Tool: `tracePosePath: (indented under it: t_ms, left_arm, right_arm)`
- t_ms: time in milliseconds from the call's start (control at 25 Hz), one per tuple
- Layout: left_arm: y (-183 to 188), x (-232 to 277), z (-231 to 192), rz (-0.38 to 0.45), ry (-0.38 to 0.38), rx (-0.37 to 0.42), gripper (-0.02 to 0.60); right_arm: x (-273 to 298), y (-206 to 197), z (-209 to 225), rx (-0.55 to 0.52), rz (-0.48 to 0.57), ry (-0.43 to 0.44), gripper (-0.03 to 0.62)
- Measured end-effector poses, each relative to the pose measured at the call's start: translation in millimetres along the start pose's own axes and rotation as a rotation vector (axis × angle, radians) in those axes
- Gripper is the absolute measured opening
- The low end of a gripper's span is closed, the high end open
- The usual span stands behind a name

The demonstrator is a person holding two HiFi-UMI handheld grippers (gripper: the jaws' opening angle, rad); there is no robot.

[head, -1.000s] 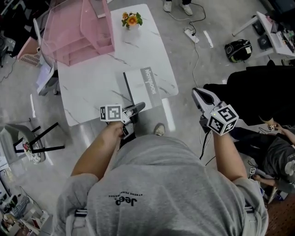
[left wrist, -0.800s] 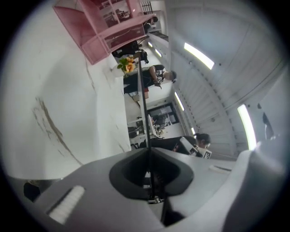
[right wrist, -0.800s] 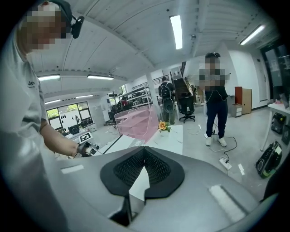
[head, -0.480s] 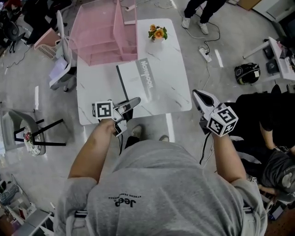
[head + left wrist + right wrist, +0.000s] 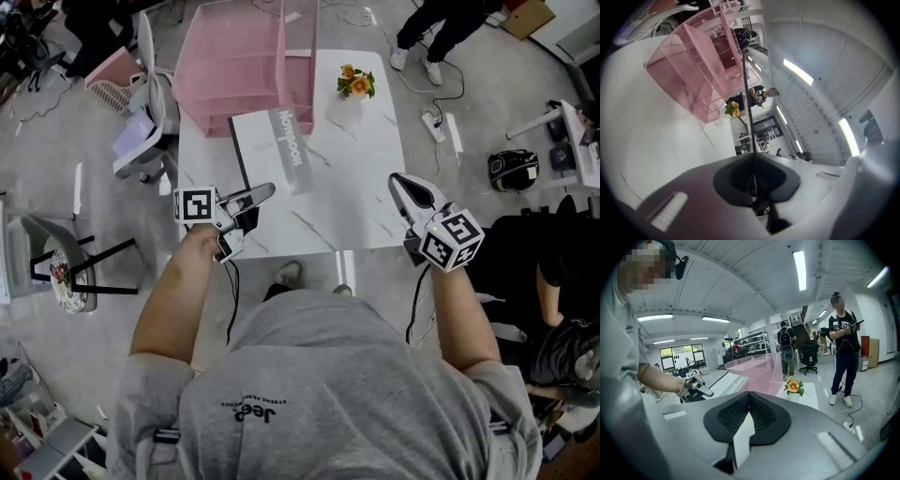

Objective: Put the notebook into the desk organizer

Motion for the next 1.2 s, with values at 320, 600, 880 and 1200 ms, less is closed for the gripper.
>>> tracePosePath:
  t_ms: [320,600,880,1200]
  left_arm:
    - [27,-29,-31,-0.086,0.03,0.01,0.066]
    - [36,-47,-43,-0.174,0.004,0.053,0.067]
    - [46,-66,-39,-0.222,-0.042,0.122,0.067]
    - [52,-81,-38,-0.286,-0.074,0.19,0.067]
  right_arm:
    - [39,8,-18,-0.003,-0.022,-0.011,0.003]
    - [59,12,-29,0.0,-0.046,-0.036,0.003]
    - [72,17,-37,-0.005,-0.055,-0.05,0.003]
    - [80,22,-42,-0.011,-0.064,-0.063,0.003]
Point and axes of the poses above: the fingertips, and each gripper's own axes: x forward along the fingers, z to its right, y out of its top, the point moved 9 cm from there along -x, backward along the fingers, and after that the axes turned 1 degree about -z, right-handed, at the moved point
